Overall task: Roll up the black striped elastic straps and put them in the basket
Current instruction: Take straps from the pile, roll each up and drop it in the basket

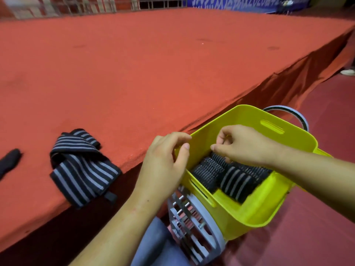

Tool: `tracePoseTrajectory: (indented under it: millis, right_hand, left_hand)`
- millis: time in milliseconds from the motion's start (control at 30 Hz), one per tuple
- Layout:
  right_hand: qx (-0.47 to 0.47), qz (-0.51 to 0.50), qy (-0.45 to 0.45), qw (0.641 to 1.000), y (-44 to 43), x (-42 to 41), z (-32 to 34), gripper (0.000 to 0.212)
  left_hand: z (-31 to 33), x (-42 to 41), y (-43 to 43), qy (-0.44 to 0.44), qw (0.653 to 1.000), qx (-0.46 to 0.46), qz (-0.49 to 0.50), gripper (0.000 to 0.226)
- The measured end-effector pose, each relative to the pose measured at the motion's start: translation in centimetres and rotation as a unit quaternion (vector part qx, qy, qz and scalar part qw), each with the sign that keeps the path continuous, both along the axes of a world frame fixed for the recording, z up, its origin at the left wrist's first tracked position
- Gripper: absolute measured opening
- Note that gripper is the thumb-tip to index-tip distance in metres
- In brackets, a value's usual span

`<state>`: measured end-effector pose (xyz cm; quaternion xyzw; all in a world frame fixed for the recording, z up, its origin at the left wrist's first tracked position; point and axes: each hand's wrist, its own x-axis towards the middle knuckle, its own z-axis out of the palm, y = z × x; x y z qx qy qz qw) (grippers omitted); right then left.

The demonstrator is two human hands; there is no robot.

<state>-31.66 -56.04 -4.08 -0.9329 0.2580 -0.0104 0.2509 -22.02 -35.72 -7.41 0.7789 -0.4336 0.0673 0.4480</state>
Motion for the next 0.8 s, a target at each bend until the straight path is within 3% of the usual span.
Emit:
tracePoseTrajectory:
  millis: [167,333,467,600,667,800]
  right_hand:
    - [0.135,0.062,-0.161,0.976,6.4,1.9,2.9,0.024]
    - [0.271,0.116,-0.174,0.939,12.4,4.5,2.1,0.02]
    - [0.291,0.124,-0.14,0.938,16.4,7.3,-0.9,0.014]
    - [0.201,0.142,-0.138,0.959,18.8,10.6,-3.4,0.017]
    - [0.179,0.14,-0.143,0.963,19.8,12.5,-4.3,0.024]
    - [0.176,0.132,-0.133,0.966,21.1,16.4,-5.9,0.057]
  left_hand:
    - [0.0,1.6,5.1,-0.005,0.999,0.004,0.052,0.019]
    - [-0.8,3.2,10.4,0.019,0.993,0.006,0.117,0.02]
    - [-3.2,5.5,14.5,0.007,0.981,0.054,0.184,0.03]
    - [-4.9,7.9,18.5,0.031,0.956,0.075,0.283,0.055]
    - [-5.1,8.6,20.1,0.097,0.948,0.074,0.294,0.064]
    - [-4.3,8.7,21.0,0.302,0.918,0.018,0.255,0.056]
